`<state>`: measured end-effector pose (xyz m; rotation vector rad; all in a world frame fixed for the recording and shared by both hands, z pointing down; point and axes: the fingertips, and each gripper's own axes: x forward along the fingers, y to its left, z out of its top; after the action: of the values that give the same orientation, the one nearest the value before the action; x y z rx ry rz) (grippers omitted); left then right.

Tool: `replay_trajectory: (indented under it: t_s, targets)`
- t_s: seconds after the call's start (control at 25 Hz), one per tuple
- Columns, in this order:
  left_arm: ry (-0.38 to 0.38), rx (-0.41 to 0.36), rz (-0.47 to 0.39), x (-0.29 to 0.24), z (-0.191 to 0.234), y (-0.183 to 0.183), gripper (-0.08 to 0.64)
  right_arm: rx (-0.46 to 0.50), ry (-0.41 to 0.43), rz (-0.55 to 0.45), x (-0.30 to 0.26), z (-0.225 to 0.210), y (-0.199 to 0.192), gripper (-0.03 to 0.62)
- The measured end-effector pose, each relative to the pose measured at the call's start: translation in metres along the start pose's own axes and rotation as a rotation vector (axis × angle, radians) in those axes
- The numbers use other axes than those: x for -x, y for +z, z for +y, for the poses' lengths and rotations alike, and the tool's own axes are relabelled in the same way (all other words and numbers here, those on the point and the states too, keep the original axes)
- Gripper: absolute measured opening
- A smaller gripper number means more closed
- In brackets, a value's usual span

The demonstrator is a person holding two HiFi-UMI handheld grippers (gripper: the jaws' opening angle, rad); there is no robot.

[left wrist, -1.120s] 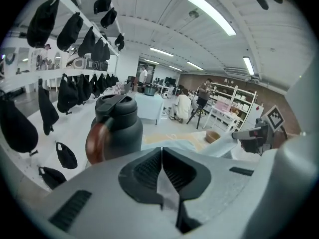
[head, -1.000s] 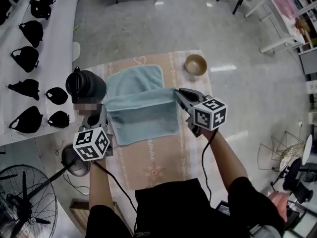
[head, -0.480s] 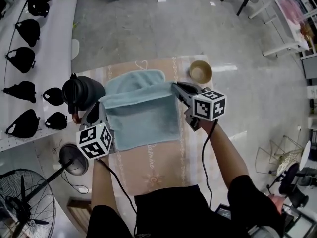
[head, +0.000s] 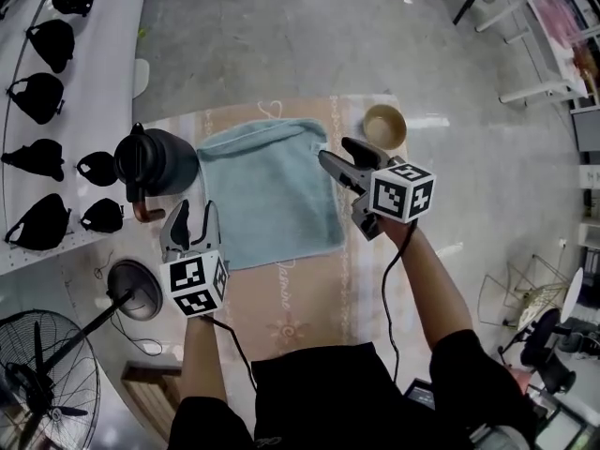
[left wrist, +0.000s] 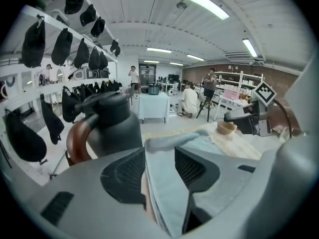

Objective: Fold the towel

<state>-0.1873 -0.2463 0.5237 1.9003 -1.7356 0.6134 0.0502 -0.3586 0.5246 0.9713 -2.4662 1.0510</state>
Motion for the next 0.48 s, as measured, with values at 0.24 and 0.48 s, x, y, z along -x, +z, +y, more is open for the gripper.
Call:
replay_trajectory:
  t_s: [0.24, 0.48]
  targets:
    - [-0.031, 0.085, 0.21, 0.023, 0.005, -0.104, 0.184, 0.081, -0.069, 0.145, 0.044, -0.004, -0.085, 0.27]
    - [-0.099, 0.134, 0.303, 0.051, -0.013, -0.168, 0.187, 0.11, -0.061, 0.291, 0.086, 0.004, -0.175, 0.268]
